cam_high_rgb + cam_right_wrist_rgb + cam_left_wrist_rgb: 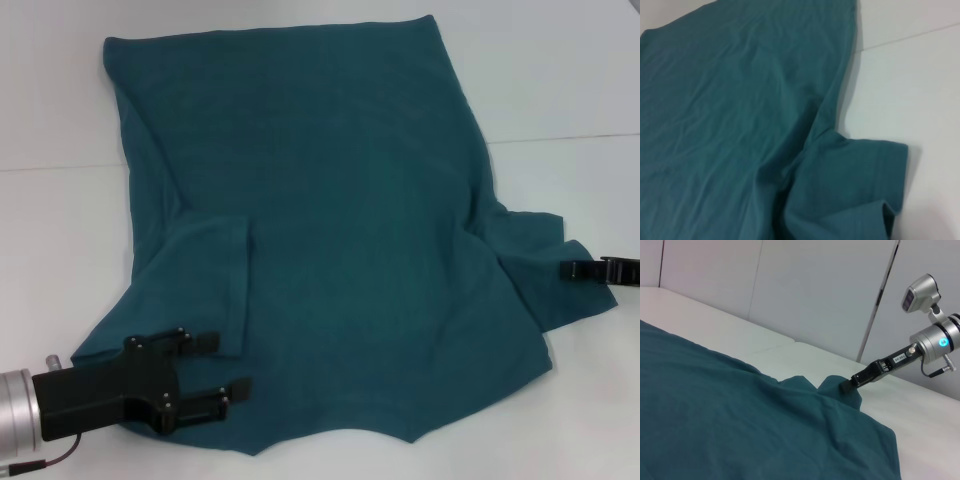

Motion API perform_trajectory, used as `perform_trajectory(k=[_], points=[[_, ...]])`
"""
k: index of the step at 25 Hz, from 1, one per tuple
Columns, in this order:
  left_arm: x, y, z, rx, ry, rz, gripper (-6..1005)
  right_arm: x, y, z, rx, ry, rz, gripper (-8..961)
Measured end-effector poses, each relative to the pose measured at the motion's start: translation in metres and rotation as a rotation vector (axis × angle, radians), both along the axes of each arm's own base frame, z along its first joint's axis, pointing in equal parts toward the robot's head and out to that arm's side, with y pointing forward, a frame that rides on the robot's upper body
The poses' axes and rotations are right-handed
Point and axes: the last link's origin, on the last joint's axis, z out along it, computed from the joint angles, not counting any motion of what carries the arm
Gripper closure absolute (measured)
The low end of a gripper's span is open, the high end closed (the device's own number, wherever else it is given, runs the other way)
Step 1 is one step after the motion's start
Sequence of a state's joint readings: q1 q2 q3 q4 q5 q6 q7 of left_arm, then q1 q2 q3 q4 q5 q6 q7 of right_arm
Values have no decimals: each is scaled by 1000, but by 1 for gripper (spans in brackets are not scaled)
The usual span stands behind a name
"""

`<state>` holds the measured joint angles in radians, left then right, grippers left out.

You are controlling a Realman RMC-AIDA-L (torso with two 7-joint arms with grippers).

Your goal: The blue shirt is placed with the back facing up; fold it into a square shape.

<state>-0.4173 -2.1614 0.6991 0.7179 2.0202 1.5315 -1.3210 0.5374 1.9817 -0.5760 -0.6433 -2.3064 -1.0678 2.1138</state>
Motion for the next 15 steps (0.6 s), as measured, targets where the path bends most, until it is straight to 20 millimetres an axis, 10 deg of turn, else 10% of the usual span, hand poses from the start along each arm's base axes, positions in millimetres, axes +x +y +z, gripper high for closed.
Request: perform_trajectory(k=[15], points=[[1,0,-1,-7,-3,3,211,13,-10,18,76,17,-34,734]])
